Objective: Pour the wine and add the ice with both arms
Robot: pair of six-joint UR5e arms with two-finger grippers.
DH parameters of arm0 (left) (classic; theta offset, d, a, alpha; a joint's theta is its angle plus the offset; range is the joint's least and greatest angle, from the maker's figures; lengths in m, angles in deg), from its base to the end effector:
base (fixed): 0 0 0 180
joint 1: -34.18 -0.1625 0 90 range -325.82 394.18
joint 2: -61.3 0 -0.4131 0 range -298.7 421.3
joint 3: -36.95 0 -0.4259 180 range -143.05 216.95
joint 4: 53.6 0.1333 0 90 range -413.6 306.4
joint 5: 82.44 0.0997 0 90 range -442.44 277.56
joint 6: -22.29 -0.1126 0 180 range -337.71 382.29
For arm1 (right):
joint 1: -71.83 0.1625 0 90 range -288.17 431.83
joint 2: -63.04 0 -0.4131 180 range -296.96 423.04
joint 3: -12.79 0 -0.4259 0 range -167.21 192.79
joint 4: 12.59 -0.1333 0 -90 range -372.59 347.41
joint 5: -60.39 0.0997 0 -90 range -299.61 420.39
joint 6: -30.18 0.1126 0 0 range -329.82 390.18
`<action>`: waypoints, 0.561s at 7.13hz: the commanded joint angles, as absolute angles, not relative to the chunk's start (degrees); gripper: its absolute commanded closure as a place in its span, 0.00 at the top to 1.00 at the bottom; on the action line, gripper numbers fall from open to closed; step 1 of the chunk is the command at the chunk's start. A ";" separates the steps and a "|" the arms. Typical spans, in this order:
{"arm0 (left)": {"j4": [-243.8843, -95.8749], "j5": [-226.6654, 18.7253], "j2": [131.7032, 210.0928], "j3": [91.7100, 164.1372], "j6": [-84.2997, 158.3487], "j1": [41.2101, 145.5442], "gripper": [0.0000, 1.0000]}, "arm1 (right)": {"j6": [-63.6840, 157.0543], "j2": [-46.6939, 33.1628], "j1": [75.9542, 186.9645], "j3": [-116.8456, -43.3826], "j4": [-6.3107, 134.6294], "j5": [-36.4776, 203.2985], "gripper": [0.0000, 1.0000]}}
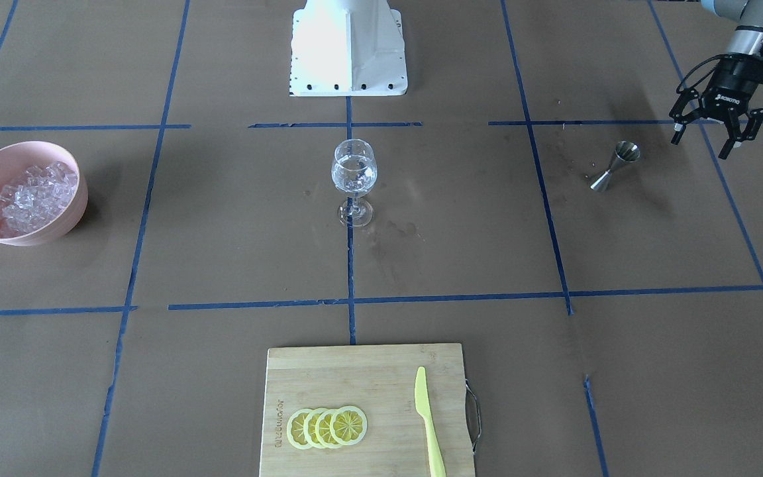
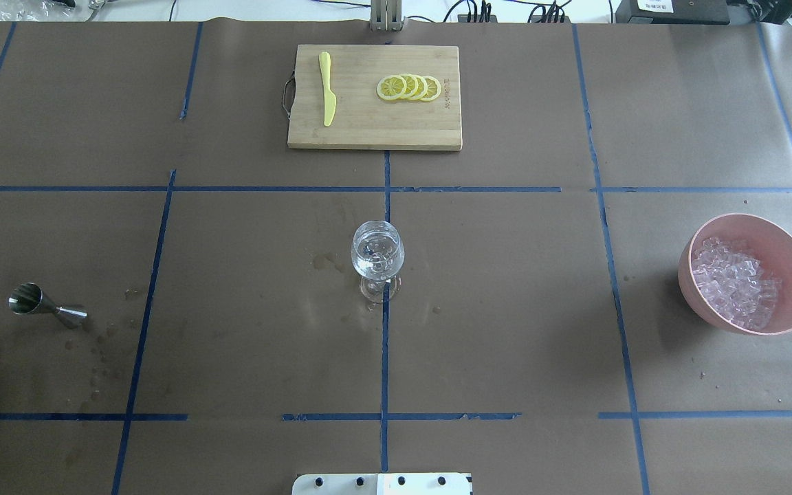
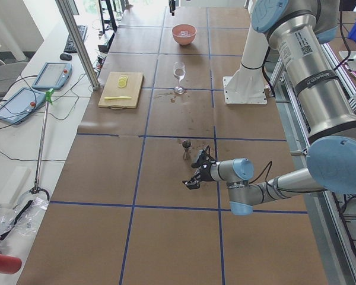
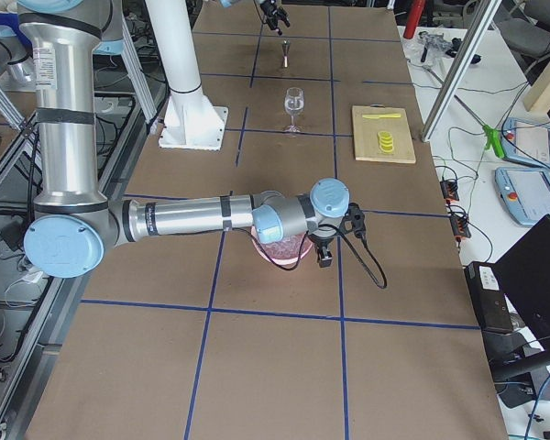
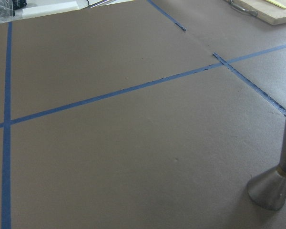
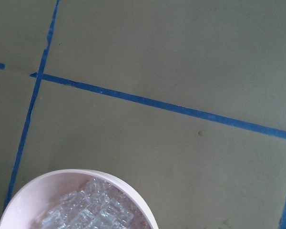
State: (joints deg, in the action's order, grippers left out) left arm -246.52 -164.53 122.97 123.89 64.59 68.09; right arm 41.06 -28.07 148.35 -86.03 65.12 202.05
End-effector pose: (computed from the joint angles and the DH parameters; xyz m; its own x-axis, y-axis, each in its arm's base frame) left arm 0.1700 -0.2936 0.6887 0.6658 0.4352 -0.6061 0.2503 0.6349 0.7309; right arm -0.0802 -0.5275 0.5499 0.5723 -0.2257 0.7884 0.1131 0.9739 0.1968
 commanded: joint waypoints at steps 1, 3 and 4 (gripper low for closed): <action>-242.07 -183.53 126.43 121.51 53.55 85.70 0.99 | 50.73 -30.02 140.41 -91.87 65.11 195.15 1.00; -235.04 -194.72 130.89 121.50 52.18 94.36 0.99 | 57.28 -32.65 132.43 -91.36 55.68 188.04 1.00; -234.83 -194.67 131.35 121.42 52.26 94.47 0.99 | 63.95 -33.02 128.82 -90.66 50.13 186.61 1.00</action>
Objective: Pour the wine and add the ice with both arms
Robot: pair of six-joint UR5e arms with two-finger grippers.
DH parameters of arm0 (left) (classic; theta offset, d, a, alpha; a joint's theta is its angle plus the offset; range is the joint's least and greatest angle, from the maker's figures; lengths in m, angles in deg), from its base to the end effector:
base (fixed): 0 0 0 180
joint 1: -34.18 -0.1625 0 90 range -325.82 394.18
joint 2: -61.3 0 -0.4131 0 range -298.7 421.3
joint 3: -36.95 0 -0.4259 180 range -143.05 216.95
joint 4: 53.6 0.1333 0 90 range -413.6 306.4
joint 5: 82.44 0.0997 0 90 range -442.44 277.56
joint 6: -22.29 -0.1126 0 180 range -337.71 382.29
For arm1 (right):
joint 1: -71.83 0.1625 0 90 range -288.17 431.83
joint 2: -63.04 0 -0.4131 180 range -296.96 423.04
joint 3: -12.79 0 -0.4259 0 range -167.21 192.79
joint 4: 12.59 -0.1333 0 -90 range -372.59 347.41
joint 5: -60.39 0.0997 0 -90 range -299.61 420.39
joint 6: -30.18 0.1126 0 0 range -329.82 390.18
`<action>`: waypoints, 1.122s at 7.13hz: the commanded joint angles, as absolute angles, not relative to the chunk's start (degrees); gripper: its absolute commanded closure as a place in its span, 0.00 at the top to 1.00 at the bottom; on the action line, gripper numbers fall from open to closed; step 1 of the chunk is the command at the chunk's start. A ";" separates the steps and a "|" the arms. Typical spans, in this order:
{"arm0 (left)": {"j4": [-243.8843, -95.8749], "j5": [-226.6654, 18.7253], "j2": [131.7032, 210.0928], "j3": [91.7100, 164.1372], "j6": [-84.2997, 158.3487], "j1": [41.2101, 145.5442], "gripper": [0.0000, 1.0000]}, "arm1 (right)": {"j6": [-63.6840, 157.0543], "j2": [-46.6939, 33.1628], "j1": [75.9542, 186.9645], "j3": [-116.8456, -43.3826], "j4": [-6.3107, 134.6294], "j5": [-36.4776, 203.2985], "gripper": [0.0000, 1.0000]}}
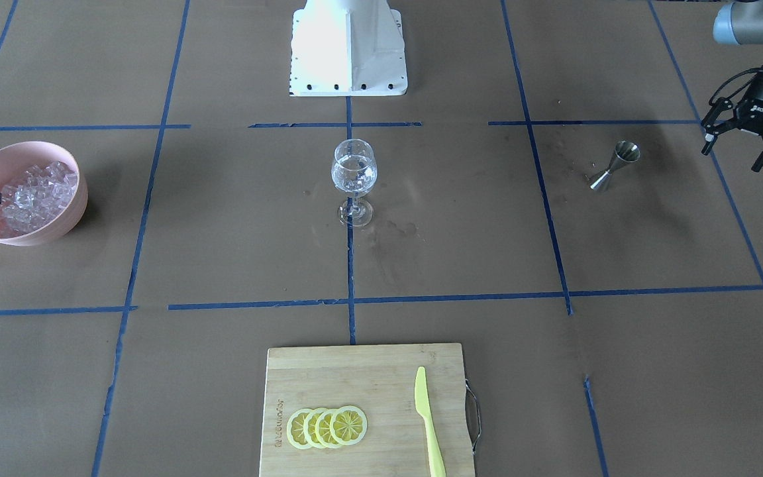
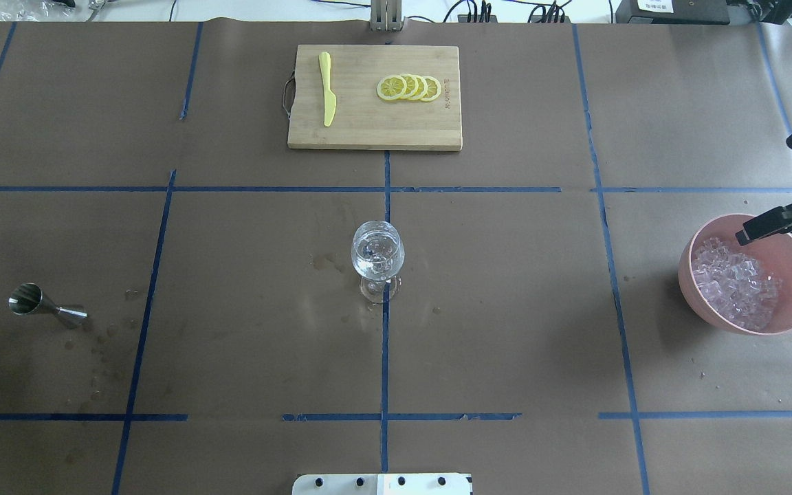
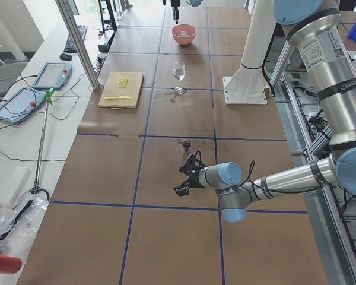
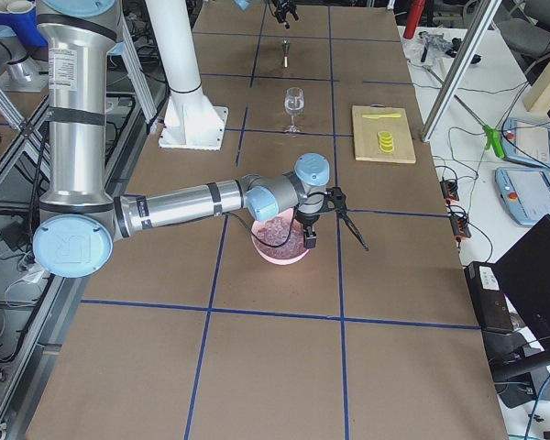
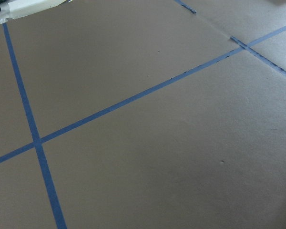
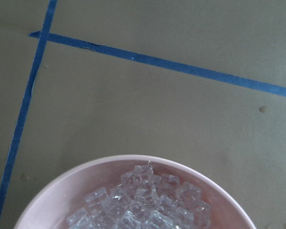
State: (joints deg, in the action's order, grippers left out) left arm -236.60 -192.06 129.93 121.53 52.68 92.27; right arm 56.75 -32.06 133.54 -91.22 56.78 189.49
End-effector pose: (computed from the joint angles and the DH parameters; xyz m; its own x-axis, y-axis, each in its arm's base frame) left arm 0.1129 -0.3620 0.6907 0.6575 0.4812 -0.5797 0.1384 0.6792 0.7208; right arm -0.1887 -0.4820 0.5349 0.6638 -0.2312 0.7113 0.1290 0.9722 0.1955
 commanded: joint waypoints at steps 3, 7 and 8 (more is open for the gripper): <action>-234.83 -194.59 131.79 121.50 52.79 94.56 0.99 | 66.49 -35.65 126.23 -90.65 47.80 185.63 0.91; -234.83 -194.41 132.23 121.59 54.63 94.56 0.99 | 66.13 -37.94 126.23 -91.53 47.71 185.72 0.24; -234.83 -194.41 132.23 121.68 54.64 94.56 0.99 | 66.04 -37.94 126.41 -92.40 47.71 185.72 0.00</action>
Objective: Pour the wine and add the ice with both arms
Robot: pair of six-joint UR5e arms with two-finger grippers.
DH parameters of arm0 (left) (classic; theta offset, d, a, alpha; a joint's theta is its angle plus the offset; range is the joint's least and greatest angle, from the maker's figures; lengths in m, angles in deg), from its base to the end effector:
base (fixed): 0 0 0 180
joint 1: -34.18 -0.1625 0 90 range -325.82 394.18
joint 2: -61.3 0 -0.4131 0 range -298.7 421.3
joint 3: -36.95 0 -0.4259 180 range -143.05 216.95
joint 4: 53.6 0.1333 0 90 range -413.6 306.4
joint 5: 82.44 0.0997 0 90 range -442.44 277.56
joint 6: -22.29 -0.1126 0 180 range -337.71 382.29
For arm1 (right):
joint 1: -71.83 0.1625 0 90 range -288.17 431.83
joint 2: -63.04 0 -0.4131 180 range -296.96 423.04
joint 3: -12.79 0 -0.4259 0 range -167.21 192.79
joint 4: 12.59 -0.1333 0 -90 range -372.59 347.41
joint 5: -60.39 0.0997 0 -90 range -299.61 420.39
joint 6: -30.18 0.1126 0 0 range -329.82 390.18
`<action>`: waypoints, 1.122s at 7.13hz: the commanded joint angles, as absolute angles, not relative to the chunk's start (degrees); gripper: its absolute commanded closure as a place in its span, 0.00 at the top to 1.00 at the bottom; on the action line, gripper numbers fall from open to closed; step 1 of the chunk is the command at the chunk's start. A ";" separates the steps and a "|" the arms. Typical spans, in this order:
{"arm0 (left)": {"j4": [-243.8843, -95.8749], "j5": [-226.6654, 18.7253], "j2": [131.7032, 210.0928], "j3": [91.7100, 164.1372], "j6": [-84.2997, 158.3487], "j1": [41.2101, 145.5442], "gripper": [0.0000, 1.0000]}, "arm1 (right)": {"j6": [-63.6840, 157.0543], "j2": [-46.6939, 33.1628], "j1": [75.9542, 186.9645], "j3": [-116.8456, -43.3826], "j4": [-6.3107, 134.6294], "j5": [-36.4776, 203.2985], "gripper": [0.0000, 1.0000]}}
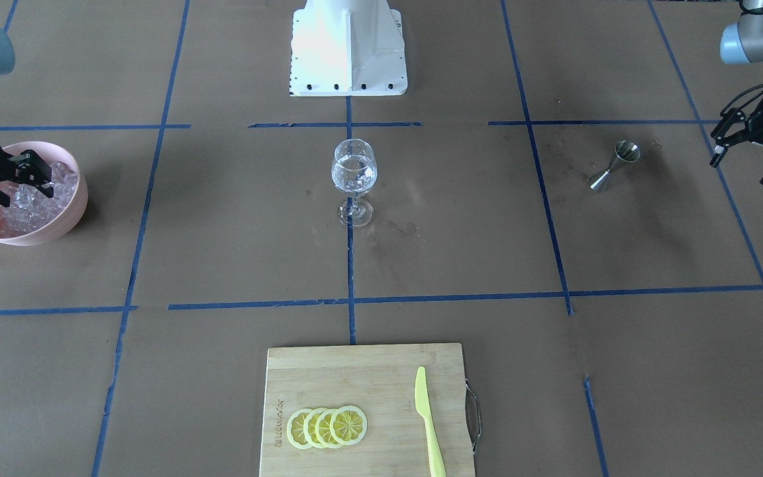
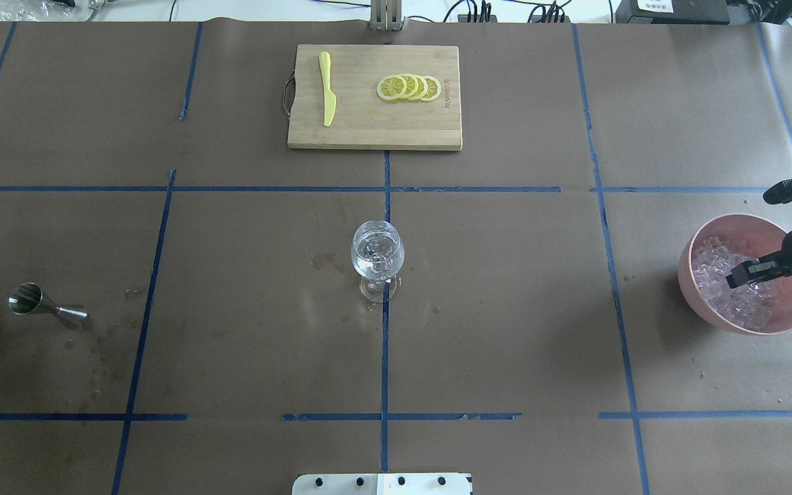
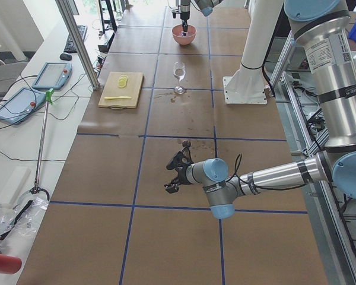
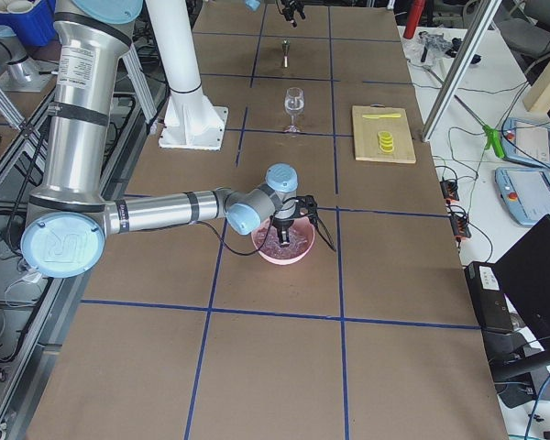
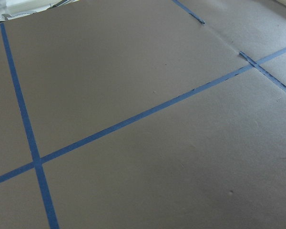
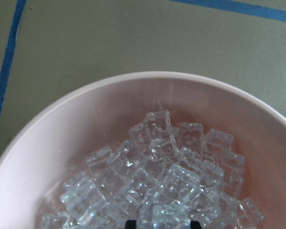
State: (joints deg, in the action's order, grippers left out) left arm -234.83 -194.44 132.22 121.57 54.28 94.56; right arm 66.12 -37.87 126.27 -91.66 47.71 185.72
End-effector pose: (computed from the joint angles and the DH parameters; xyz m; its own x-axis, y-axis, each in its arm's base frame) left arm 0.1125 -0.3822 0.6788 0.6426 0.4608 -0.6121 0.1715 0.6921 0.7011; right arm -0.2241 -0.4307 0.5640 0.6736 -0.1936 0.7133 0.1125 0.9807 0.1599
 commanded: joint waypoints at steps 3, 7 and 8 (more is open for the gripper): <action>-234.83 -194.41 132.41 121.60 54.64 94.48 0.99 | 66.39 -41.02 127.20 -99.62 47.79 185.37 0.00; -236.06 -194.50 130.56 119.93 54.55 95.44 1.00 | 87.64 -30.71 127.48 -107.00 48.67 185.64 0.00; -235.97 -194.58 130.65 120.01 54.64 96.31 1.00 | 95.06 -26.30 125.37 -107.00 48.67 185.46 0.00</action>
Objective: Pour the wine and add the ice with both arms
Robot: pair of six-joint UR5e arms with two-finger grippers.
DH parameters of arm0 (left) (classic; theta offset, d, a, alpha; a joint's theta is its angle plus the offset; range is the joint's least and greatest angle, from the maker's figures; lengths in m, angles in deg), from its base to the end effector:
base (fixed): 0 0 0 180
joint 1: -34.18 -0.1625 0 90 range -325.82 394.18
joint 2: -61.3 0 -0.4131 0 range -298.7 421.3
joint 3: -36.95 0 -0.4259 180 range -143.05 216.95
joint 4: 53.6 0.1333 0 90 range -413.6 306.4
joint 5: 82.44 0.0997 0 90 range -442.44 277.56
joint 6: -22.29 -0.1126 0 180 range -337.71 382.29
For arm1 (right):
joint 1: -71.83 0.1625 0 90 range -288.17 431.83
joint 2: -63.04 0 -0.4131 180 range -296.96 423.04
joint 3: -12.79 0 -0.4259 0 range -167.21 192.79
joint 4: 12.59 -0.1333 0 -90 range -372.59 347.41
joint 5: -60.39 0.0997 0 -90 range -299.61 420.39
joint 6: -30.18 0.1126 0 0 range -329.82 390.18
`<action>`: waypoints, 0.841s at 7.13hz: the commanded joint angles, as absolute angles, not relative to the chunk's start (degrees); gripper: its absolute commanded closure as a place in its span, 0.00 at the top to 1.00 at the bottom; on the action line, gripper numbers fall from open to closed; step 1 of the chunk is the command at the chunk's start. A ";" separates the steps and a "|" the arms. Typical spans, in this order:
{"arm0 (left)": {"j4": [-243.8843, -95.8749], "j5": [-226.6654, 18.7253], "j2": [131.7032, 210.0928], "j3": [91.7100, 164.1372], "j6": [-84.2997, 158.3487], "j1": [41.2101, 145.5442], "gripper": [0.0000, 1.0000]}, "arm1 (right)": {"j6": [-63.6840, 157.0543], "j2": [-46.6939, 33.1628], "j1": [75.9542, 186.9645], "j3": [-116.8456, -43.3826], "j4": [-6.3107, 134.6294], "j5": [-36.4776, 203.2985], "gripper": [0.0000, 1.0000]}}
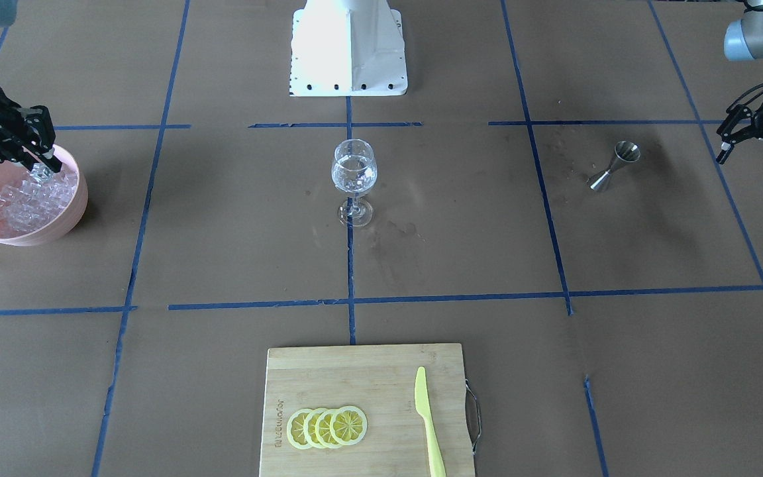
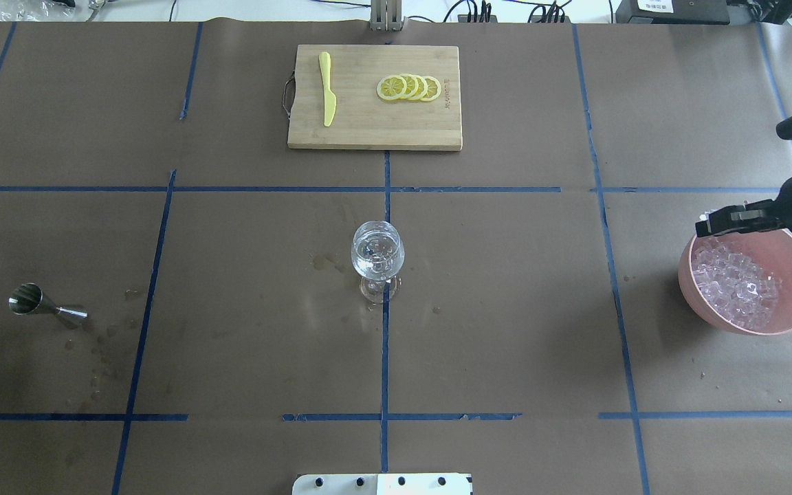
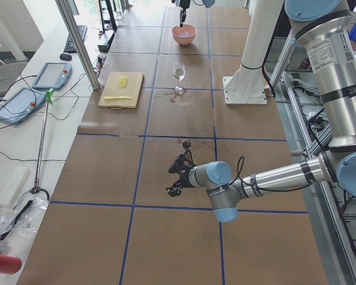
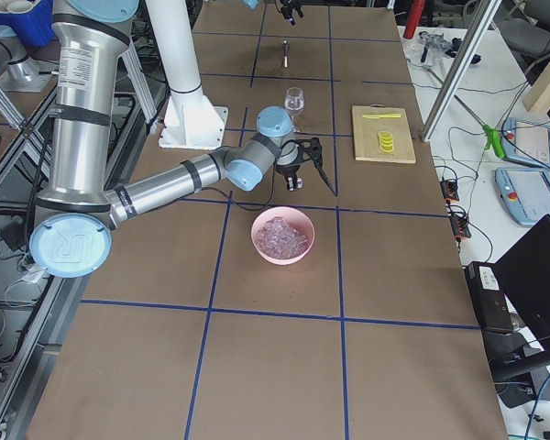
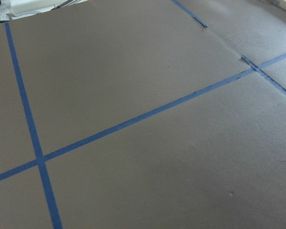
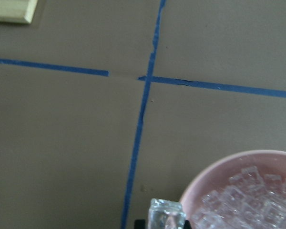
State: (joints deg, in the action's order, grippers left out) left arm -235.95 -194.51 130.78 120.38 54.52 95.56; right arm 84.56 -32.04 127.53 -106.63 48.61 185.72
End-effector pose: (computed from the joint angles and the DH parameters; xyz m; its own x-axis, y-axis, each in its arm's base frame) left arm 0.0978 -0.3691 0.6965 0.6568 0.4330 -0.6174 0.1771 0.7073 0.6844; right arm -0.2169 -0.4389 0.3738 0.5155 -0.0875 0.8524 -0.1390 0.9730 0.1840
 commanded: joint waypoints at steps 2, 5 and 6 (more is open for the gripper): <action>-227.60 -197.20 133.27 120.53 53.94 100.27 1.00 | 111.49 -15.67 116.79 -106.74 49.02 178.91 0.00; -216.05 -204.85 137.32 122.02 47.44 105.54 1.00 | 121.48 5.06 100.46 -105.43 70.32 158.74 0.00; -216.02 -204.96 137.59 122.12 47.43 105.81 1.00 | 124.37 10.78 97.87 -100.46 70.64 154.13 0.00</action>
